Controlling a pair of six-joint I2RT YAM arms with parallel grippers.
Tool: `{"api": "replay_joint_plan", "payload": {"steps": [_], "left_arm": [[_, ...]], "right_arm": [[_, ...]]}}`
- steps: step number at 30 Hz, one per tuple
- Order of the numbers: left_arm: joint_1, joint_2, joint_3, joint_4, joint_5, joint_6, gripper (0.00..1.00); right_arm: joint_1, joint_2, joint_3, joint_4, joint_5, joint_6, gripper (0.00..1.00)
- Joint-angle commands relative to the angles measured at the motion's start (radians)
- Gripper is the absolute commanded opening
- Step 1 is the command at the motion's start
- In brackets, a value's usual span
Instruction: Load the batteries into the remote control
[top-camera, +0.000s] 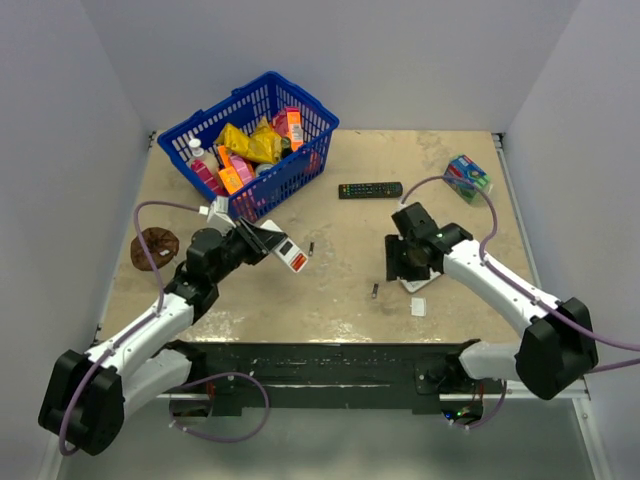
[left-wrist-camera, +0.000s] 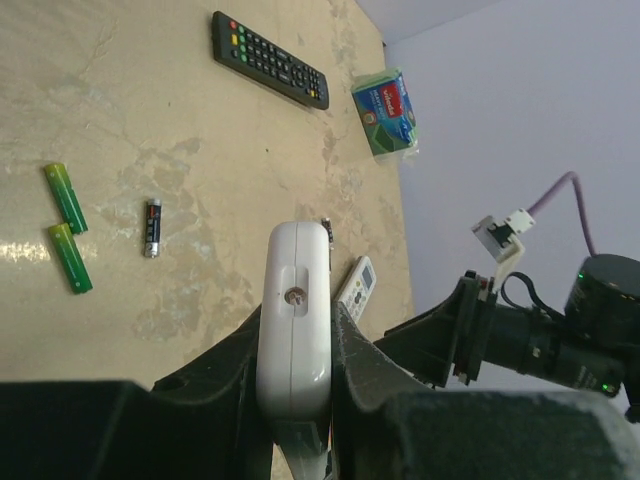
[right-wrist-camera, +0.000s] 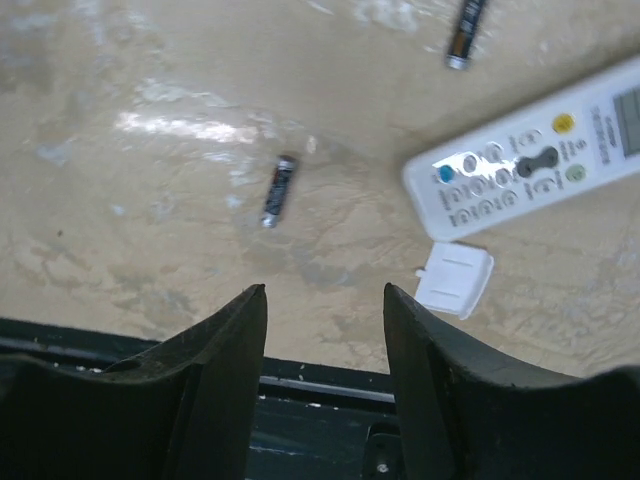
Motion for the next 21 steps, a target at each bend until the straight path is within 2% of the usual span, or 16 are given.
{"api": "replay_joint_plan", "payload": {"steps": [1,5,8,13,21], "left_arm": [[0.006,-0.035,0.073,-0.047,0.047,0.116,0.0],[0.006,-0.06,0.064,-0.056,0.104,0.111,0.0],[0.006,-0.081,0.052,-0.062,0.127,0.101,0.0],[0.006,-0.1,0.051,-0.079,0.156,0.104,0.0],[0.006,-0.104,0.056,-0.076,0.176,0.108,0.0]], "right_arm": [[-0.098,-0.055,-0.098,0.098,-0.038,0.139,0.53],[-0.231,-0.084,-0.222,0.174,-0.057,0.196,0.5],[-0.28,-0.102,-0.261,0.185,-0.023,0.235,0.46],[-0.347,-0.138,-0.313,0.191,0.014,0.272,0.41],[-0.385,-0.144,-0.38,0.202,0.006,0.322,0.42]]}}
